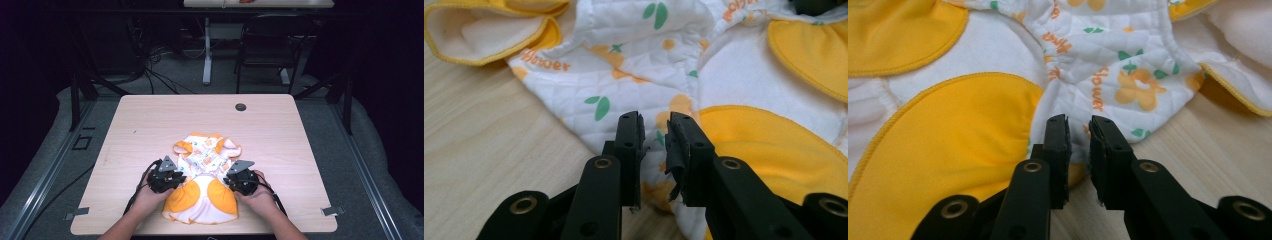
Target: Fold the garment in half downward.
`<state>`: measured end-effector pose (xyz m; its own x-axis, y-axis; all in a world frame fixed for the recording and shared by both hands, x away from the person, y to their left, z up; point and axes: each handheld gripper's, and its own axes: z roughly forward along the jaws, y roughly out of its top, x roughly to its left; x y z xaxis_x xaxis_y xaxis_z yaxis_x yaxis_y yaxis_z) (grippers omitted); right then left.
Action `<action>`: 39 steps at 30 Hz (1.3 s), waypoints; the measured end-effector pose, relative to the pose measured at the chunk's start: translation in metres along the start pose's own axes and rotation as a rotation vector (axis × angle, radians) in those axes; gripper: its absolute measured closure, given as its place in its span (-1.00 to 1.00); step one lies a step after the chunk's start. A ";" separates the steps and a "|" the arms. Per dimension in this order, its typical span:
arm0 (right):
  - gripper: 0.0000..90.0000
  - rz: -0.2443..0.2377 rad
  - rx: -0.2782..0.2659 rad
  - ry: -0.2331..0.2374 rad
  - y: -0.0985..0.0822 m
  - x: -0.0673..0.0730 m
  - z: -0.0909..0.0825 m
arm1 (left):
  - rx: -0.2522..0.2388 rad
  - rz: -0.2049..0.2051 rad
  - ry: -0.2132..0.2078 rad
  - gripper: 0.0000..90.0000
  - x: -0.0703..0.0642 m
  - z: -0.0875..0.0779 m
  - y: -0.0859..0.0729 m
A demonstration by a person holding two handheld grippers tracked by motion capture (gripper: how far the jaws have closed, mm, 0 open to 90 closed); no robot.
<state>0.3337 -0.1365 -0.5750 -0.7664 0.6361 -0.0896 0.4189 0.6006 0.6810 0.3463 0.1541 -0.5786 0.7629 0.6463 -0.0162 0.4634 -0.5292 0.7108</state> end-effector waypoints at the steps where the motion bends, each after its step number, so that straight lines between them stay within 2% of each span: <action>1: 0.74 -0.009 0.003 -0.001 0.000 0.001 0.000 | 0.003 0.003 0.002 0.66 -0.001 0.000 0.000; 6: 0.74 -0.021 0.012 0.007 -0.001 0.003 -0.003 | 0.001 -0.001 -0.012 0.66 -0.006 -0.003 -0.003; 11: 0.74 -0.022 0.016 0.032 -0.005 0.005 -0.007 | 0.017 0.019 -0.037 0.66 -0.012 -0.008 -0.006; 16: 0.74 -0.042 0.036 0.039 -0.007 0.010 -0.012 | 0.021 0.009 -0.058 0.66 -0.015 -0.010 -0.008; 20: 0.65 -0.049 0.045 0.032 -0.006 0.011 -0.014 | 0.015 -0.012 -0.062 0.59 -0.013 -0.011 -0.007; 21: 0.65 -0.038 0.034 0.041 -0.006 0.011 -0.014 | 0.008 -0.014 -0.058 0.56 -0.013 -0.011 -0.007; 24: 0.65 -0.044 0.025 0.054 0.001 0.009 -0.018 | -0.015 -0.036 -0.063 0.51 -0.006 -0.014 0.000; 26: 0.67 -0.044 0.006 0.051 0.004 0.008 -0.020 | -0.014 -0.040 -0.062 0.50 -0.001 -0.015 0.005; 28: 0.70 -0.048 0.005 0.055 0.012 0.003 -0.024 | -0.017 -0.041 -0.053 0.50 0.006 -0.017 0.012; 31: 0.72 -0.026 0.004 0.052 0.021 -0.009 -0.025 | -0.007 -0.033 -0.053 0.50 0.017 -0.017 0.026; 33: 0.73 0.006 -0.004 0.059 0.026 -0.020 -0.023 | -0.004 -0.024 -0.050 0.50 0.021 -0.016 0.035; 39: 0.74 0.043 0.000 0.050 0.044 -0.045 -0.022 | -0.009 -0.018 -0.051 0.47 0.036 -0.014 0.059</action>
<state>0.3756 -0.1492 -0.5245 -0.7713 0.6360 -0.0240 0.4515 0.5733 0.6837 0.3950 0.1534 -0.5274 0.7762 0.6271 -0.0649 0.4735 -0.5120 0.7167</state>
